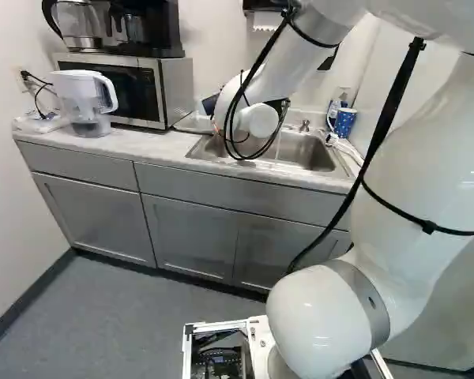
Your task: Rinse the cup and place it in the tray
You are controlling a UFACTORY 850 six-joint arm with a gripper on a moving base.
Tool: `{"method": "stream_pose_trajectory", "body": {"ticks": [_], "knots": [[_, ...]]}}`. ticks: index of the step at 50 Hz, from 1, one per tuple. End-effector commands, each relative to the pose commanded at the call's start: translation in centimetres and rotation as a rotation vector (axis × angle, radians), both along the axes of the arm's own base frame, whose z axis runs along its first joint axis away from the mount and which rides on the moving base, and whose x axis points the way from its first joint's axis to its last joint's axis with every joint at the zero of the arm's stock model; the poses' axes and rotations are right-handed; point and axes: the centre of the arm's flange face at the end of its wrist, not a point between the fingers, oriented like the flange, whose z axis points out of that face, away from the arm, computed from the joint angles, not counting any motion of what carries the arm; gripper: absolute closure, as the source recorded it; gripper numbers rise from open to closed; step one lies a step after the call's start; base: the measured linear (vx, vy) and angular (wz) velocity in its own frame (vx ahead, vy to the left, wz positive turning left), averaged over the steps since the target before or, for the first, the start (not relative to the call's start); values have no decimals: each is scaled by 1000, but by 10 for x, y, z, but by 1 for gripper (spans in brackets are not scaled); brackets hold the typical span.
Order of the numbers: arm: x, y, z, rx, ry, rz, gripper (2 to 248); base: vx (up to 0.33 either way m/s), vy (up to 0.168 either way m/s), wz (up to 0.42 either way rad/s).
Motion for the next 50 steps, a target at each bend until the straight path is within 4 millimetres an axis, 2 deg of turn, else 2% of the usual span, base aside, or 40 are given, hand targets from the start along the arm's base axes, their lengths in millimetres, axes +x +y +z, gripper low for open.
{"method": "stream_pose_trajectory", "body": {"ticks": [50], "knots": [[0, 0, 0, -516, -76, 32, 129, 0, 0, 0]]}}
